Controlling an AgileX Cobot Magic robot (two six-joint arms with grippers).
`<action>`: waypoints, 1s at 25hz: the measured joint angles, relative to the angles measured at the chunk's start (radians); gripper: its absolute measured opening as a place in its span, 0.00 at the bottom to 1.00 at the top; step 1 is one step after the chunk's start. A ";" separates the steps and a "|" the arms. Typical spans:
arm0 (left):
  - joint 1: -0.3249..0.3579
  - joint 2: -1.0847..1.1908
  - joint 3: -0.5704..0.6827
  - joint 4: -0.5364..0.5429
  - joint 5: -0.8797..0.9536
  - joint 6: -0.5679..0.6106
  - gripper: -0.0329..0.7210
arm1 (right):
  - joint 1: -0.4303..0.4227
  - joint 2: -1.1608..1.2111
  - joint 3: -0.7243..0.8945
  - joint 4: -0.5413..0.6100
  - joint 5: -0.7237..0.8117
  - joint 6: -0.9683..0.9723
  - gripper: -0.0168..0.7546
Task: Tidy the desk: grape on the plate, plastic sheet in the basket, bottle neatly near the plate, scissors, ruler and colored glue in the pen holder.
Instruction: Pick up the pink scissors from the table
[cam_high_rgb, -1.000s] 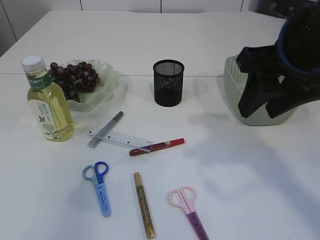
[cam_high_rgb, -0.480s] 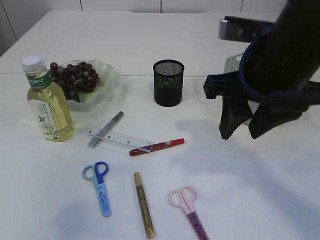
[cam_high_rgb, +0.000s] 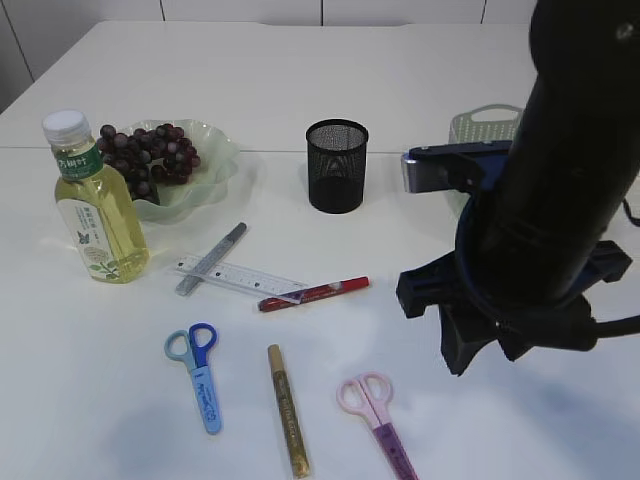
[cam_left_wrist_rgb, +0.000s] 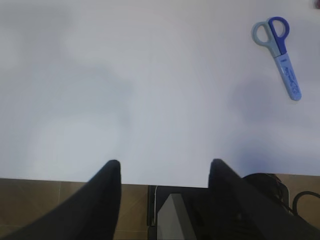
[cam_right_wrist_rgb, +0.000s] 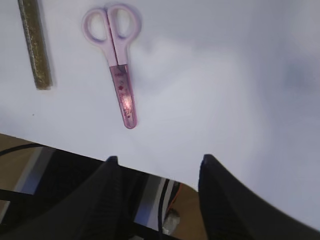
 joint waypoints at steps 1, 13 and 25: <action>0.000 0.000 0.000 -0.001 0.000 0.000 0.58 | 0.000 0.013 0.000 -0.002 -0.012 -0.016 0.55; 0.000 0.000 0.000 -0.031 0.000 0.000 0.57 | 0.066 0.184 0.001 0.019 -0.140 -0.060 0.55; 0.000 0.000 0.000 -0.031 0.002 0.000 0.57 | 0.104 0.260 0.001 0.029 -0.209 -0.054 0.55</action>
